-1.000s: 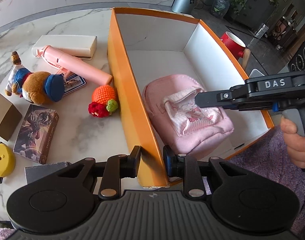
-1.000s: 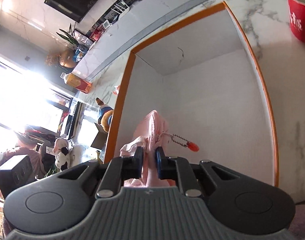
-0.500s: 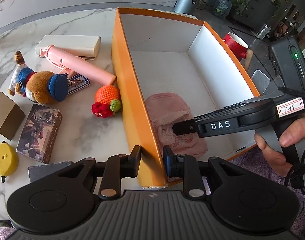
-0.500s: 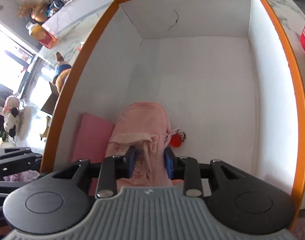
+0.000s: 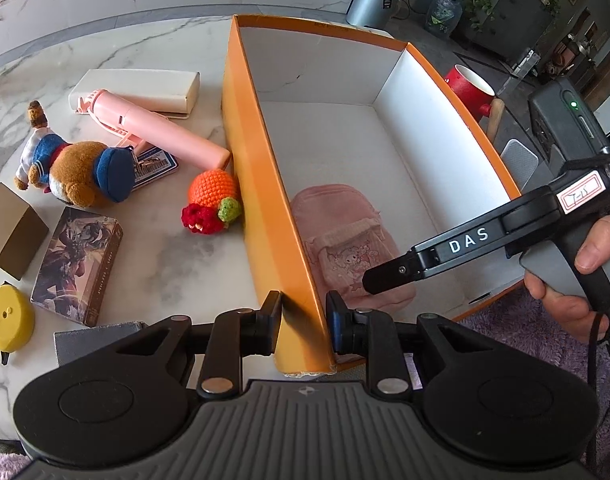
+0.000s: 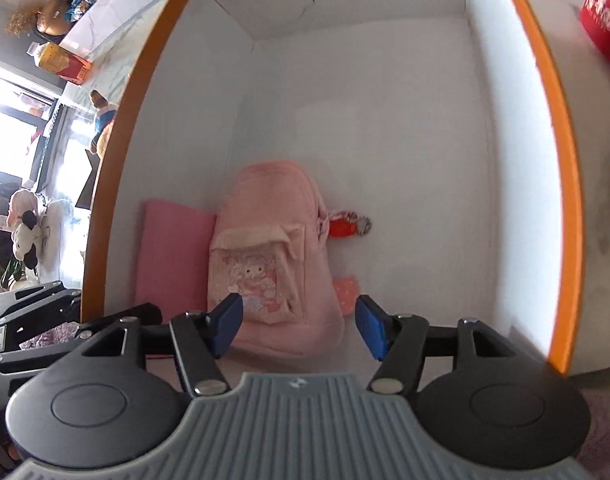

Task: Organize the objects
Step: 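Lower the pink backpack onto the box floor with the right tool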

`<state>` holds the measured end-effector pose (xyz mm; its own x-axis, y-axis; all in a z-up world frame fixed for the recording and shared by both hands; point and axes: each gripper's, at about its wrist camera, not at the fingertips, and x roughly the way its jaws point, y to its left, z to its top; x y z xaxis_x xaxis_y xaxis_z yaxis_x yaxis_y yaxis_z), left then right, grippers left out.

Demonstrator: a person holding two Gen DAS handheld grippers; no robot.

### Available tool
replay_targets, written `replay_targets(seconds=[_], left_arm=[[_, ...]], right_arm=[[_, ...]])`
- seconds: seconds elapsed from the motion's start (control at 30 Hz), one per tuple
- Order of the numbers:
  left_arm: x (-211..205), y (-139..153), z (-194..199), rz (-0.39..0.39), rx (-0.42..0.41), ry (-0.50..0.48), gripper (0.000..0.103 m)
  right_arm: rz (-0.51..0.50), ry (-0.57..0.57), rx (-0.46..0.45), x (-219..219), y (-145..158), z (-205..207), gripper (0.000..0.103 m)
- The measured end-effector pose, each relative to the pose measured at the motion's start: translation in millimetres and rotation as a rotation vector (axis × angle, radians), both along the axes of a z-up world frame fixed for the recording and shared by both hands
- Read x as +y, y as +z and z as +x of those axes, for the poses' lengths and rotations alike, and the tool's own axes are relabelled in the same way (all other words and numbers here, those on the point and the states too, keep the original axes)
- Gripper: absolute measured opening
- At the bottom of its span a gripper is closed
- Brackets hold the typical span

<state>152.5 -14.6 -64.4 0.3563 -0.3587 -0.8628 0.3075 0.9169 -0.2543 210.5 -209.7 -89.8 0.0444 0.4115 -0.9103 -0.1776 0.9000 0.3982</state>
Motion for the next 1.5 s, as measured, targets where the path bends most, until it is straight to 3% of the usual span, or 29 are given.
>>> replay_targets(seconds=[0.13, 0.2, 0.27, 0.33, 0.43, 0.53, 0.57, 0.73, 0.9, 0.97, 1.27, 1.43, 1.5], left_arm=[[0, 0, 0, -0.002, -0.002, 0.001, 0.028], [1, -1, 0, -0.005, 0.0, 0.001, 0.028], [1, -1, 0, -0.008, 0.0, 0.001, 0.028], [1, 0, 1, -0.008, 0.0, 0.001, 0.028], [2, -1, 0, -0.011, 0.0, 0.001, 0.028], [4, -1, 0, -0.02, -0.003, 0.003, 0.028], [4, -1, -1, -0.024, -0.006, 0.001, 0.028], [7, -2, -2, -0.039, -0.016, 0.005, 0.028], [8, -3, -2, -0.046, -0.021, 0.005, 0.028], [10, -4, -2, -0.058, -0.02, 0.005, 0.029], [13, -3, -3, -0.088, -0.022, 0.014, 0.029], [11, -2, -3, -0.072, -0.023, 0.004, 0.029], [11, -2, -4, -0.071, -0.023, 0.008, 0.029]], right_arm=[[0.007, -0.011, -0.006, 0, 1, 2, 0.035], [-0.001, -0.006, -0.044, 1, 8, -3, 0.026], [-0.029, 0.008, -0.126, 2, 24, -10, 0.024], [-0.122, 0.063, -0.257, 12, 45, -19, 0.021], [-0.355, 0.223, -0.464, 42, 63, -43, 0.02], [-0.49, 0.407, -0.566, 76, 57, -64, 0.02], [-0.482, 0.439, -0.568, 80, 56, -66, 0.019], [-0.302, 0.38, -0.525, 75, 69, -66, 0.017], [0.045, 0.244, -0.319, 66, 62, -55, 0.0], [0.094, 0.201, -0.28, 63, 55, -50, 0.0], [0.183, 0.122, -0.254, 65, 44, -42, 0.0], [0.176, 0.106, -0.342, 58, 56, -47, 0.004], [0.153, 0.027, -0.417, 43, 63, -46, 0.01]])
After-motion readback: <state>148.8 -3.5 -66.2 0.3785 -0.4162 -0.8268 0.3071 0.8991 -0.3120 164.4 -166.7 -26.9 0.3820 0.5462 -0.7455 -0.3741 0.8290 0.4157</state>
